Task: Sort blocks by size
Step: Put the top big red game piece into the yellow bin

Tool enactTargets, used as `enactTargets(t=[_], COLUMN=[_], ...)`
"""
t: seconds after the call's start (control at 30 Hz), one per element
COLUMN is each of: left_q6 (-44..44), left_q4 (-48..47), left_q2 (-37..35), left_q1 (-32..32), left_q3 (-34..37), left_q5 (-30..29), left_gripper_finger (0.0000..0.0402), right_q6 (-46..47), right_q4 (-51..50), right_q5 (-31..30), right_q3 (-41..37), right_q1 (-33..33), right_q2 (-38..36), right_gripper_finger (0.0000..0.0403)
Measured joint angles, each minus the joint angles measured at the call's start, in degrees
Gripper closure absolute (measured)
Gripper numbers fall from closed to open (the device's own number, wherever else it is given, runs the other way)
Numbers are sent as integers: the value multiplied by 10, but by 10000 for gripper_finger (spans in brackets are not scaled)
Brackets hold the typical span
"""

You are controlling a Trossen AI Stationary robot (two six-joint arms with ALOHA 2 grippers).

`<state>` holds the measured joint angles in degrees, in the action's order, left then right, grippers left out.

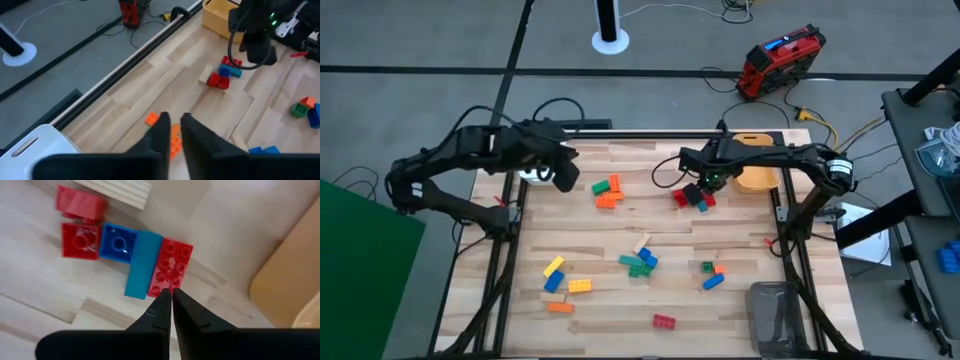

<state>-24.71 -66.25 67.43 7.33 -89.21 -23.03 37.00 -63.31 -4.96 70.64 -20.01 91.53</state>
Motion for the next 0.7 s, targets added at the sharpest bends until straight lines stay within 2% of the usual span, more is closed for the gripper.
enactTargets(t=[0.23, 0.7], left_q6=[2, 1], left_q4=[2, 2], left_q2=[-8, -14], left_q1=[0, 0], left_q3=[0, 1], left_q5=[0, -39], left_gripper_finger=[400, 388], right_q6=[5, 20], right_q4=[44, 118], right_q5=[-7, -17], right_q3=[-46, -118], right_q1=[0, 3], right_q2=[18, 23], right_gripper_finger=[394, 394])
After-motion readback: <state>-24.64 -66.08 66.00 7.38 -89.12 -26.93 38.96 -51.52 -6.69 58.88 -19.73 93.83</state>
